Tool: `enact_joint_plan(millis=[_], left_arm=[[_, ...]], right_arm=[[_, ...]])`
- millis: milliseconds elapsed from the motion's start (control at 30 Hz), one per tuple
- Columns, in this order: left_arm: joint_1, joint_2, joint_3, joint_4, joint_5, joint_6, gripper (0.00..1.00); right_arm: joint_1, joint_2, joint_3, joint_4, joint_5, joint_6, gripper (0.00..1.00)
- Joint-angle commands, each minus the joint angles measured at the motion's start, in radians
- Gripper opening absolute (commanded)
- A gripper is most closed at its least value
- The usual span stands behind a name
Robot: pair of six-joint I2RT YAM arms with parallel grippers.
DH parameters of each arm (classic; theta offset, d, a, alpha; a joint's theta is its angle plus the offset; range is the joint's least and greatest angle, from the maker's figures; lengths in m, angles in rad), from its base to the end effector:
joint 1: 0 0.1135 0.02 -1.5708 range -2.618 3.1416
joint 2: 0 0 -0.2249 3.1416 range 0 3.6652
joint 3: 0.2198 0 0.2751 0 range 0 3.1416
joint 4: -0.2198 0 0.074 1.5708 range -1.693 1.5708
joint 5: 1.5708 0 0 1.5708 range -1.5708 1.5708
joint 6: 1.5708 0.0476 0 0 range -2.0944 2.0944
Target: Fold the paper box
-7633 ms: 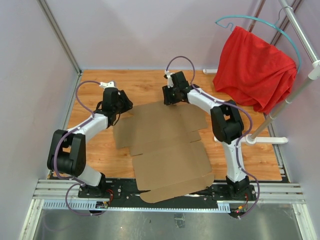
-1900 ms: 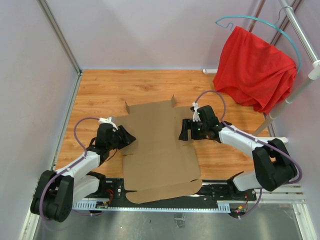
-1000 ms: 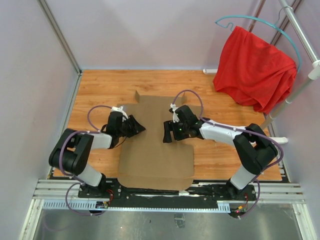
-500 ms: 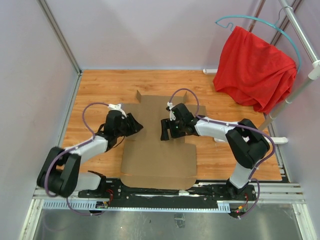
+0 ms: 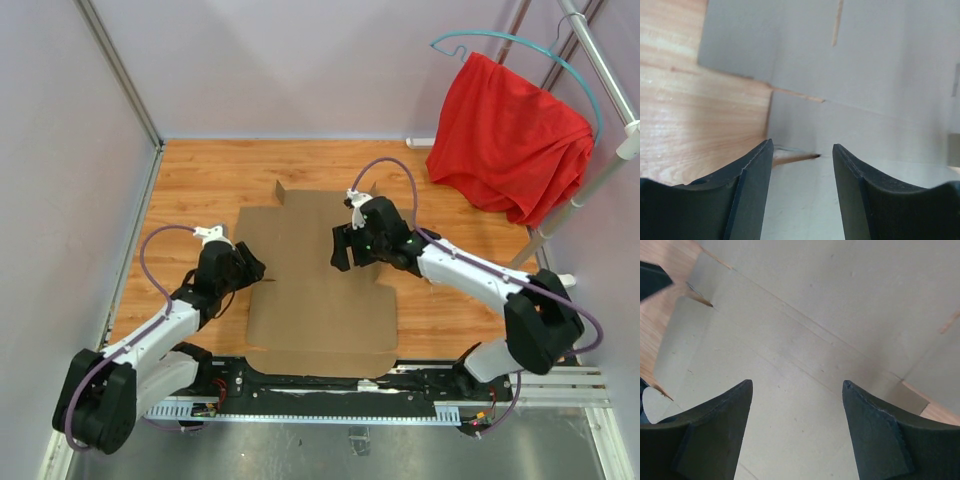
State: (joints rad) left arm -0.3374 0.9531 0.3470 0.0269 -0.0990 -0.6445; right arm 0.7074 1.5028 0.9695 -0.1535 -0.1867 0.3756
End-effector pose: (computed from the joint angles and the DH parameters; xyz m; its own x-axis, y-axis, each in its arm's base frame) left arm 0.2338 -0.0770 0.1268 -0.5639 -0.4357 -0.7015 -0.1094 0.8814 -0.4596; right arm 0.2677 0.2405 0.1765 -0.7226 -0.1436 -0.6762 -0.5187 0.7592 0.3932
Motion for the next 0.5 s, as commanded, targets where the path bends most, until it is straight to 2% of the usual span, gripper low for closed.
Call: enact_joint_plan(millis=[0,100,233,333,467], left_arm=[[0.002,0.072,-0.014,0.025,-0.04,-0.016,0.57],[0.062,0.151,0.005,0.056,-0.008,-0.011,0.58],[0.155,0.201,0.024,0.099,0.084,0.005,0.61],[0.176,0.212,0.046,0.101,0.093,0.028,0.68],[0.178,0.218,0.054,0.13,0.111,0.033,0.71]], right_arm=[[-0.008,-0.114,-0.026,-0.09,0.125,-0.024,0.74],[-0.046,-0.161,-0.068,-0.13,0.185,0.01,0.75],[-0.108,-0.167,-0.144,-0.12,0.175,0.042,0.82],[-0.12,-0.148,-0.171,-0.093,0.162,0.046,0.83],[-0.122,-0.099,-0.165,-0.07,0.151,0.05,0.84]])
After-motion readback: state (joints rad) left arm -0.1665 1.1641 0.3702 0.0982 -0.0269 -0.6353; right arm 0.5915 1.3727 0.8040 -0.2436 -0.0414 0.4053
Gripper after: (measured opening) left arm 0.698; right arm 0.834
